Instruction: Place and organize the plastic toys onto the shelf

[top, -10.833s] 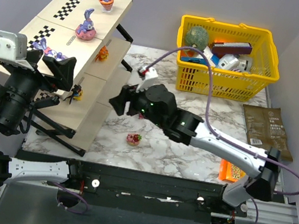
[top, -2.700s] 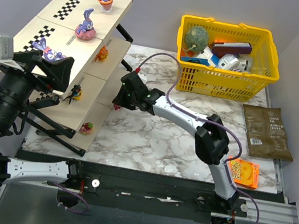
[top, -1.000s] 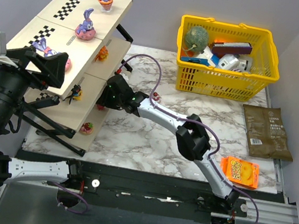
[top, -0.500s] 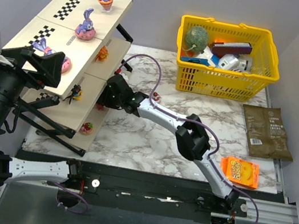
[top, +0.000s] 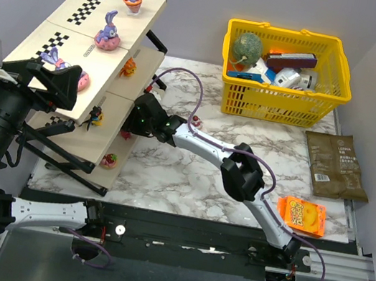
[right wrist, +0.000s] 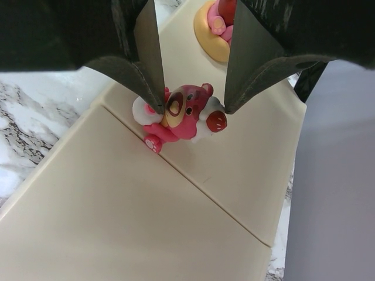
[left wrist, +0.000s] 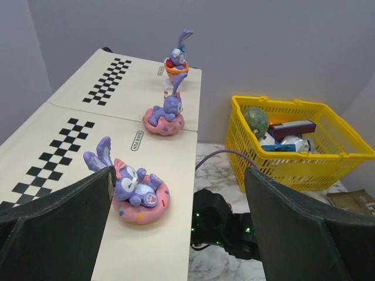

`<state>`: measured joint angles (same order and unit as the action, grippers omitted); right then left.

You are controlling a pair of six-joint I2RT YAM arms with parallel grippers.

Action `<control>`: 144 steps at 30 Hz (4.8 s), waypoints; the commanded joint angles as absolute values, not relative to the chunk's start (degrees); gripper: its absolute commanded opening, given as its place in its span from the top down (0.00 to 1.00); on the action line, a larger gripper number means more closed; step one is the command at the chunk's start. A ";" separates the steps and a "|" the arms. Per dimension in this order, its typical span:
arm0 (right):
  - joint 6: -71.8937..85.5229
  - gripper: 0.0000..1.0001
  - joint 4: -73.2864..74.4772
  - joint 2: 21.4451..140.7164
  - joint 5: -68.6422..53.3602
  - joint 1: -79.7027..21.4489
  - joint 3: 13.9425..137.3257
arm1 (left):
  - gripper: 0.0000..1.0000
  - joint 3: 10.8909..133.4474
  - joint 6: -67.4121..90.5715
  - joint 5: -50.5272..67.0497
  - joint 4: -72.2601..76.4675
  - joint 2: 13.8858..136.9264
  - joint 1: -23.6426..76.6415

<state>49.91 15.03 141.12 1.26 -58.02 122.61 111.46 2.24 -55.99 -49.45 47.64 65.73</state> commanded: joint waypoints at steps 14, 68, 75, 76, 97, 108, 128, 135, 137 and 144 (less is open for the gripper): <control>52.03 0.39 10.28 134.48 0.26 -56.51 116.99 | 0.01 111.45 3.16 -56.34 -48.96 48.16 65.65; 30.06 0.45 18.37 122.43 11.43 -40.08 94.66 | 0.01 109.42 3.96 -55.11 -48.87 48.16 65.65; 29.71 0.55 19.42 124.80 11.16 -39.64 96.76 | 0.01 109.42 3.25 -55.46 -48.52 48.52 65.65; 29.27 0.55 19.60 125.33 11.08 -39.73 97.03 | 0.01 109.42 3.25 -55.55 -48.52 48.43 65.65; 38.14 0.41 29.18 125.69 9.14 -39.46 103.54 | 0.01 109.25 1.85 -55.72 -47.20 49.48 65.65; 39.64 0.48 21.37 115.32 16.78 -39.55 93.00 | 0.01 109.51 1.76 -55.81 -47.20 49.39 65.65; 34.10 0.78 23.47 126.56 18.02 -36.74 101.34 | 0.01 109.42 2.72 -55.99 -47.73 49.22 65.65; 32.96 0.80 23.73 130.16 17.49 -36.74 104.76 | 0.01 109.16 3.25 -55.72 -47.73 49.04 65.65; 32.87 0.80 23.82 130.43 16.97 -36.74 104.85 | 0.01 109.16 3.25 -55.55 -47.72 49.04 65.57; 33.84 0.82 22.24 128.24 12.40 -37.53 101.17 | 0.01 108.72 3.08 -55.37 -47.37 49.04 65.65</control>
<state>33.47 23.51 129.23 15.03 -37.26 102.96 109.32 2.72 -55.24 -48.07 49.04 65.73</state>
